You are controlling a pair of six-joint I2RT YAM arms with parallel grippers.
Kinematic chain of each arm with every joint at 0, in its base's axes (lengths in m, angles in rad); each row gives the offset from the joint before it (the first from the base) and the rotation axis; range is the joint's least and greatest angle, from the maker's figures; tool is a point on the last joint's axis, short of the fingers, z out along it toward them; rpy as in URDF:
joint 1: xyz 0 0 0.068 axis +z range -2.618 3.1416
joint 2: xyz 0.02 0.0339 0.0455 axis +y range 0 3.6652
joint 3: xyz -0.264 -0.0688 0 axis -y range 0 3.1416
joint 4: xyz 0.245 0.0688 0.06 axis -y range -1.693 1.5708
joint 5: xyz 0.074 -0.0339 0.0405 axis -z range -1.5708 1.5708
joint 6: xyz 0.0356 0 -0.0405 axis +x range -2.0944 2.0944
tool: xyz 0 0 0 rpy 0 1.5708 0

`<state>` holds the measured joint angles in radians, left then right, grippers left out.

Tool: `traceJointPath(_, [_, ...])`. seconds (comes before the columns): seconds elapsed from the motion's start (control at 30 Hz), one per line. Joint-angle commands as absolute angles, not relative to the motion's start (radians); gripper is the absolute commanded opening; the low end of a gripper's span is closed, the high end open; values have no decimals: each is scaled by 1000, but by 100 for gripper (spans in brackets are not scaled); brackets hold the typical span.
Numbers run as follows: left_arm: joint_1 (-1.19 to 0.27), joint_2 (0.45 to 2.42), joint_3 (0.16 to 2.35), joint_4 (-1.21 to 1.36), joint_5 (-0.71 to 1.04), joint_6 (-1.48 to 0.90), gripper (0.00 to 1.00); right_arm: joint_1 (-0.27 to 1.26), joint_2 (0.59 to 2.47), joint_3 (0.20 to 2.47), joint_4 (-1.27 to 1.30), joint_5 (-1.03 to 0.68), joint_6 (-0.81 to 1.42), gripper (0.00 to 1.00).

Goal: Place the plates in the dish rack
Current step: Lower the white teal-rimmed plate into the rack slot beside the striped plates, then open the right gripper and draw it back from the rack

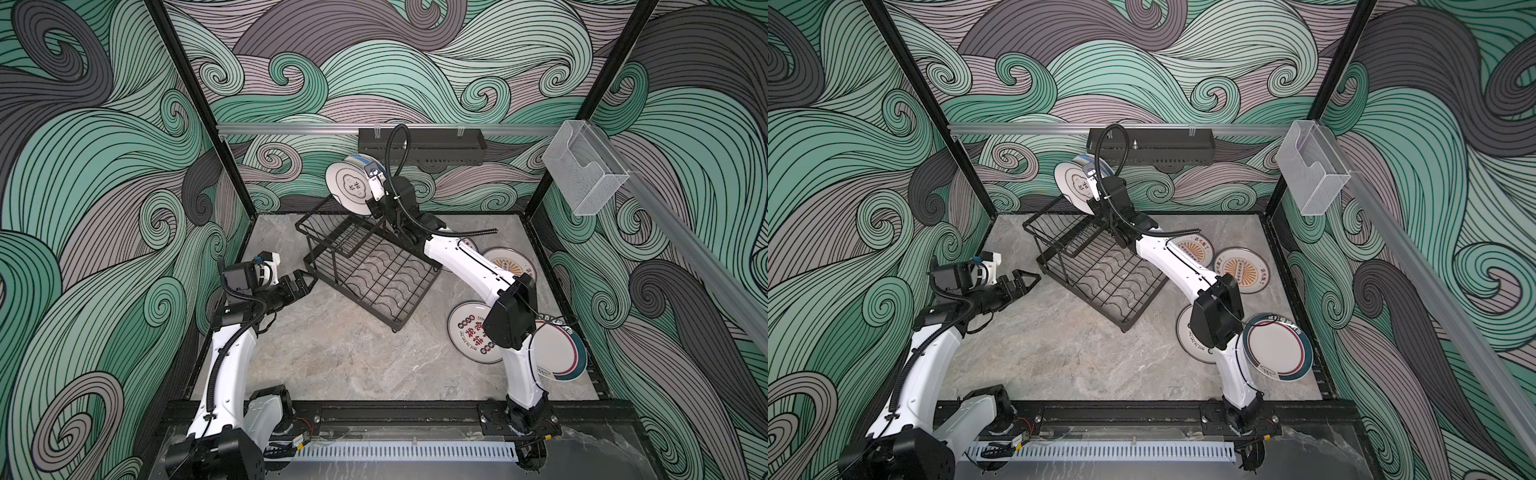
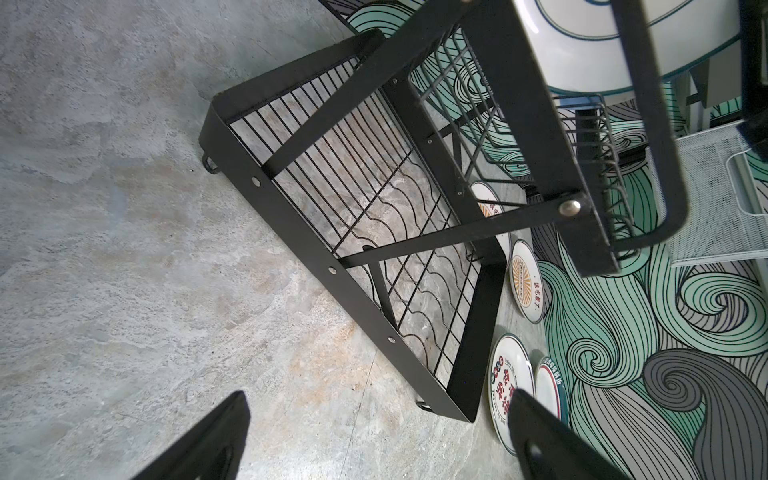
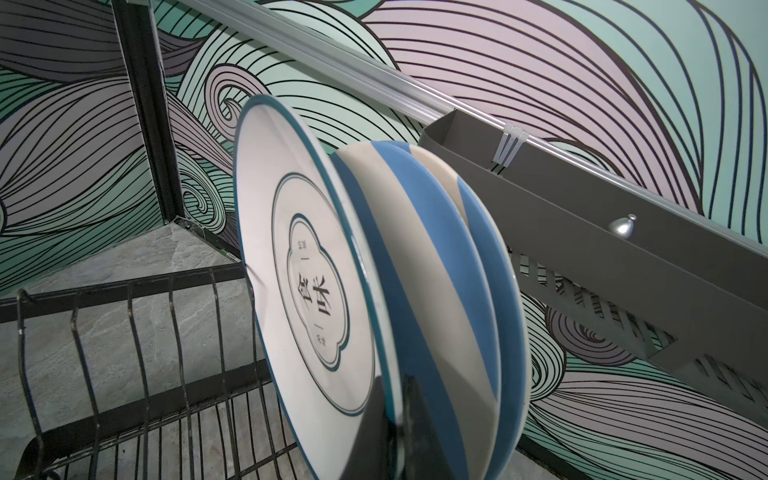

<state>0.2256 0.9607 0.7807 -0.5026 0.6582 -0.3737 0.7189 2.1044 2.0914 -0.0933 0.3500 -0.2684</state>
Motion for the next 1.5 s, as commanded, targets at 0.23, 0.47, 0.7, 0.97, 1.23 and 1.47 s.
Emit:
traceJointPath(0.23, [220, 960, 797, -523, 650, -358, 99, 716, 2064, 2051, -84, 390, -244, 13])
traceJointPath(0.47, [220, 959, 797, -523, 649, -358, 98, 716, 2060, 2046, -81, 405, -267, 16])
traceJointPath(0.7, [221, 956, 796, -523, 648, -357, 99, 715, 2037, 2043, -85, 406, -282, 39])
traceJointPath(0.97, [221, 953, 797, -526, 644, -356, 98, 715, 1957, 2028, -173, 378, -252, 57])
traceJointPath(1.23, [221, 961, 810, -532, 627, -349, 98, 713, 1703, 1817, -302, 239, -173, 75])
traceJointPath(1.47, [225, 963, 835, -545, 600, -343, 99, 720, 1430, 1394, -337, -75, -148, 87])
